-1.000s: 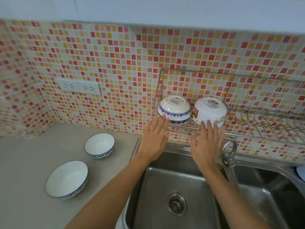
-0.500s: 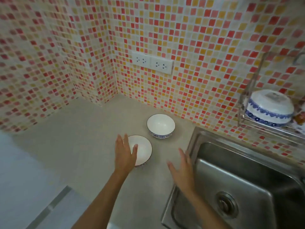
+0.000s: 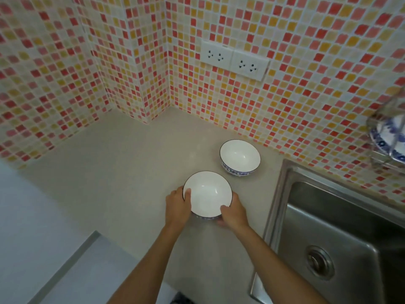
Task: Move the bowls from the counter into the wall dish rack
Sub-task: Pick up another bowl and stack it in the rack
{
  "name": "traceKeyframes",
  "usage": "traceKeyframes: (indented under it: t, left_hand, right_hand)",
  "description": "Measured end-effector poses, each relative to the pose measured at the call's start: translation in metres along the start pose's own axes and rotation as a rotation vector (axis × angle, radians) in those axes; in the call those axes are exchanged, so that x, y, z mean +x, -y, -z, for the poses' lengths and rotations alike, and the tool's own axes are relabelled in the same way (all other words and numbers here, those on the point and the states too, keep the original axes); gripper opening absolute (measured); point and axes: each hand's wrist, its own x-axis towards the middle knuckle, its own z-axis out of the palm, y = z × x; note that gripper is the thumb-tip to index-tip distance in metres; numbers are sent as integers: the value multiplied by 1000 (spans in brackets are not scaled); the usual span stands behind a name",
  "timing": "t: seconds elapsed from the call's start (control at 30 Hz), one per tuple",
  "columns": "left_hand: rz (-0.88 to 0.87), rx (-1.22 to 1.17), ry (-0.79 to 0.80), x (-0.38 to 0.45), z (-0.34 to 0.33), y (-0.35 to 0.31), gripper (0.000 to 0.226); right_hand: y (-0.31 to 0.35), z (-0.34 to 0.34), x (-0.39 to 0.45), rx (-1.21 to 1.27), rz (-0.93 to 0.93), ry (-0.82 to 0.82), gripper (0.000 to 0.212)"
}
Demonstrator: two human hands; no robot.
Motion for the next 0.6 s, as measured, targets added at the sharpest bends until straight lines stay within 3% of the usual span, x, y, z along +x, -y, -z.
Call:
traceKeyframes:
  t: [0.17, 0.27, 0.43, 0.6]
  left_hand:
    - [-45, -115, 30, -2, 1, -12, 44]
    - [-8, -280, 102, -7, 1, -37, 34]
    - [237, -687, 442, -18, -8, -94, 38]
    - [114, -786, 695, -37, -32, -144, 60]
  right_hand:
    - [-1, 17, -7, 34, 26, -45, 56]
    - [-5, 32, -15, 166, 24, -72, 55]
    - [-2, 73, -34, 375, 75, -140, 52]
    - [-7, 133, -56, 462, 108, -257, 52]
